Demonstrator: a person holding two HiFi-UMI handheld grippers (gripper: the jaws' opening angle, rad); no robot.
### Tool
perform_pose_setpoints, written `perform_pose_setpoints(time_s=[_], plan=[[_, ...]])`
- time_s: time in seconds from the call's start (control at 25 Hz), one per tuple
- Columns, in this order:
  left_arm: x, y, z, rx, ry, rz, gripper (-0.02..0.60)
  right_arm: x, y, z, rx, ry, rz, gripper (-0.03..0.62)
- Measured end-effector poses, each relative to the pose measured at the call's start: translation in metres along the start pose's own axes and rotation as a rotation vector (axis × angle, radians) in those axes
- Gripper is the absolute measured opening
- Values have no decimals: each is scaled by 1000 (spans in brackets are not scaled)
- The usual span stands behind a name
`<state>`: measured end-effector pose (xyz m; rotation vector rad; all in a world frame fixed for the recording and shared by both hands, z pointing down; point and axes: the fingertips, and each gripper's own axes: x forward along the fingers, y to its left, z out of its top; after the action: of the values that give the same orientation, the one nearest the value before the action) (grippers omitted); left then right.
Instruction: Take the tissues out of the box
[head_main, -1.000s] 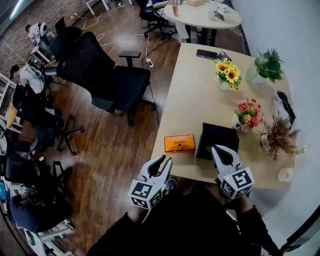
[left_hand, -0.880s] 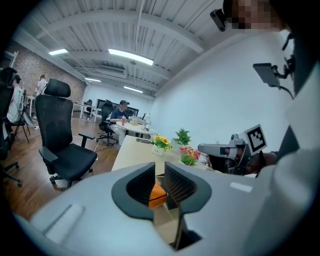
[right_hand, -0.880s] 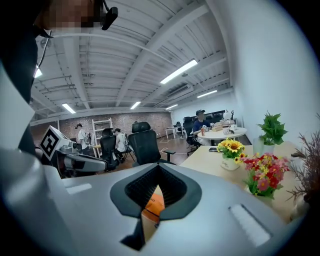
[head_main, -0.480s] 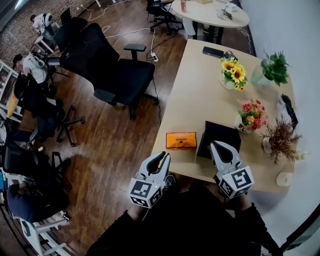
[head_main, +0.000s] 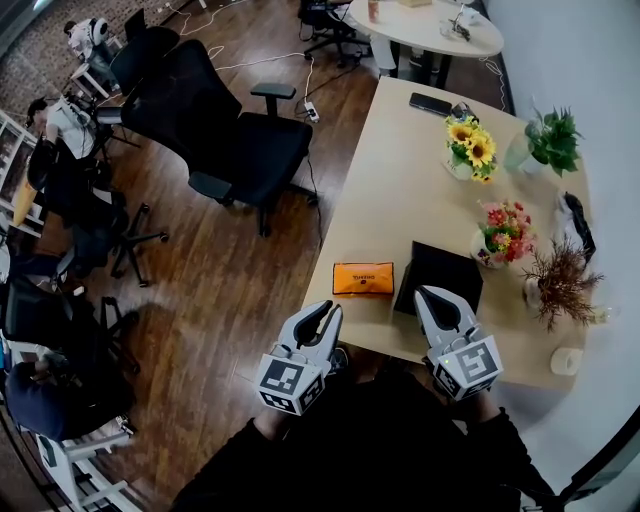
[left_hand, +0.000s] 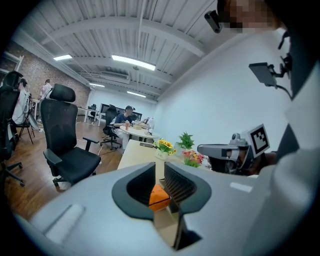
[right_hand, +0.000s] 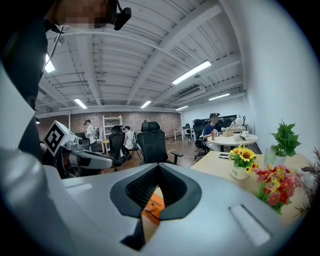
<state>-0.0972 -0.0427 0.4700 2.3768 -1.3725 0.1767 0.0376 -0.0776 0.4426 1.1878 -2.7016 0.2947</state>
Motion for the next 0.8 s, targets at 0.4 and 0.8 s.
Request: perform_pose_setpoints(time_s=[0.4, 0.8], plan=[[-1, -1, -4, 18, 21, -12, 37, -3, 4, -3, 5, 17, -13, 0], [-7, 3, -4, 30, 19, -6, 37, 1, 12, -5, -4, 14, 1, 0]])
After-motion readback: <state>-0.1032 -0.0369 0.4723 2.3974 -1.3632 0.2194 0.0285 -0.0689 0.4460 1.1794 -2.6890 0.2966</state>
